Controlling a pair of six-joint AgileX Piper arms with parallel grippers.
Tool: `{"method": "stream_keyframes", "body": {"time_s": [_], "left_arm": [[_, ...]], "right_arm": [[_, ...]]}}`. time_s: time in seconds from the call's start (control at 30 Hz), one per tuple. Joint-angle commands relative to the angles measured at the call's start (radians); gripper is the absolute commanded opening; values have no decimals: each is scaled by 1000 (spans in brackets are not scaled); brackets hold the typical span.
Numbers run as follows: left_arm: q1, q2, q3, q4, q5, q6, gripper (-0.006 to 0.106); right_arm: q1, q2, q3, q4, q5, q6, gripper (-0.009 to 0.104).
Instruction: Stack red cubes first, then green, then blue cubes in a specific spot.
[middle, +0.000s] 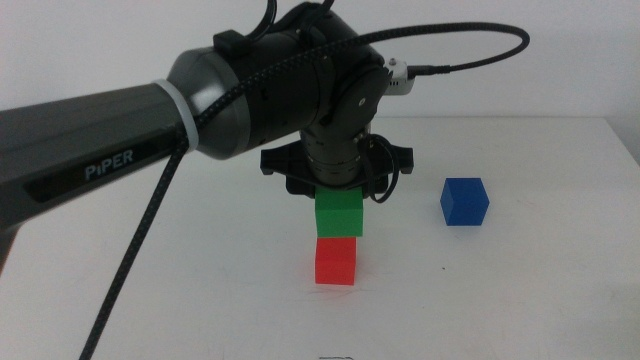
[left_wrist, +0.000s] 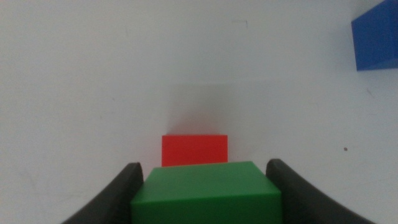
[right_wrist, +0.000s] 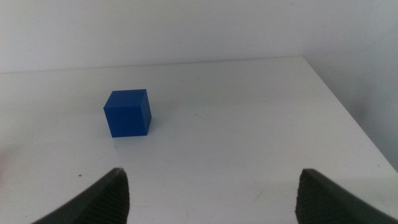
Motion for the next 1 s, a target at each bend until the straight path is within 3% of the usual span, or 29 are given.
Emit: {"method": "stream_keyframes", "body": {"time_s": [0.0,0.37,0.97], "left_arm": [[-3,-59,-6,9,-59,-24,11],[21,-18,46,39,-149,-8,11],[38,59,47,-2,-196,20,11]], "right_arm": [[-6,14,-18,-9,-78,-12,74],[-6,14,-18,-9,-78,-12,74],[-6,14,-18,-9,-78,-12,74]]}}
